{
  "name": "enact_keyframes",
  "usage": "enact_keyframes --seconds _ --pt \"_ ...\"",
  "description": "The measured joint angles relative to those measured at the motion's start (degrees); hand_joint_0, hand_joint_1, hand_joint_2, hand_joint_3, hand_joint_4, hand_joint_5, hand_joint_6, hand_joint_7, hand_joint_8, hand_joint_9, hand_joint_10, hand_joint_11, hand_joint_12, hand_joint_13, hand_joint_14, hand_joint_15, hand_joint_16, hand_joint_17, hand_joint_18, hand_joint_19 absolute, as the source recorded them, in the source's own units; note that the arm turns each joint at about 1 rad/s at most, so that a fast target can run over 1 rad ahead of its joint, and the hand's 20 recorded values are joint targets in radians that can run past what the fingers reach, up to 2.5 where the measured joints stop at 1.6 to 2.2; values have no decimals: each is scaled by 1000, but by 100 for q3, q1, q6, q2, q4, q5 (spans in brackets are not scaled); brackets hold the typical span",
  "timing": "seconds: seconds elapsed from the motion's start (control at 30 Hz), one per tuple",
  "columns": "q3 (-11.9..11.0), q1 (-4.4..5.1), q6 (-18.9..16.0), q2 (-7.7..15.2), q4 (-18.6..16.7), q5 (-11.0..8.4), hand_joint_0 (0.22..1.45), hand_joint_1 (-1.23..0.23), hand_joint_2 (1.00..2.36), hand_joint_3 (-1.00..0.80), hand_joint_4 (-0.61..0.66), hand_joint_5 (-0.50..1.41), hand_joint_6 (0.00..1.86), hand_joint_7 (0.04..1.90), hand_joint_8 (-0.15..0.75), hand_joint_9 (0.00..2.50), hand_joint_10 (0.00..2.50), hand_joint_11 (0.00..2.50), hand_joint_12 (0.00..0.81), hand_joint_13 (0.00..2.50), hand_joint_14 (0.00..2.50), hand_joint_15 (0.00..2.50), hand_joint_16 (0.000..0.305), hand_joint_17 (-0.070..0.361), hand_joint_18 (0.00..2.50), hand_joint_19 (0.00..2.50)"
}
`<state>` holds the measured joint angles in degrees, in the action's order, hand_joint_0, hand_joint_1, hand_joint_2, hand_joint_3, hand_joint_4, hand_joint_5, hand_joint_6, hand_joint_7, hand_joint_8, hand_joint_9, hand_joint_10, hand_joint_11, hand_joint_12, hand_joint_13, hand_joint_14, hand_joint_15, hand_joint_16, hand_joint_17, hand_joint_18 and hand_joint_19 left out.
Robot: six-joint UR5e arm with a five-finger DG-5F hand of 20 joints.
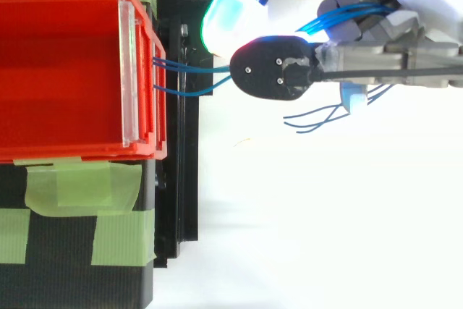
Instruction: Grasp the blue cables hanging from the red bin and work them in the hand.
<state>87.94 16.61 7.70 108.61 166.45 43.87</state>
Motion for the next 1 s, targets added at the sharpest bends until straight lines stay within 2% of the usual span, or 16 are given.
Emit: enact_keyframes --seconds 0.07,0.13,0.2,0.33,0.8,1.0 --pt "-2 5 -22 -25 43 17 984 -645 1022 -312 202 78 213 1169 486 1061 2500 2500 718 1729 2500 1878 221 166 2190 561" --pt "-2 15 -33 -48 65 25 897 -648 1018 -503 209 84 176 1194 486 1061 2500 2500 718 1729 2500 1878 221 166 2190 561" --pt "-2 20 -36 -59 91 41 871 -643 1015 -598 222 93 128 1216 486 1061 2500 2500 718 1729 2500 1878 221 166 2190 561" --pt "-2 7 -5 -62 144 102 828 -636 1012 -702 236 102 109 1222 486 1061 2500 2500 718 1729 2500 1878 221 166 2190 561" --pt "-1 -77 170 -82 558 514 826 -635 1010 -747 257 155 180 1222 486 1061 2500 2500 718 1729 2500 1878 221 166 2190 561" --pt "-2 -94 223 -159 656 546 851 -637 1011 -737 261 194 188 1228 486 1061 2500 2500 718 1729 2500 1878 221 166 2190 561"
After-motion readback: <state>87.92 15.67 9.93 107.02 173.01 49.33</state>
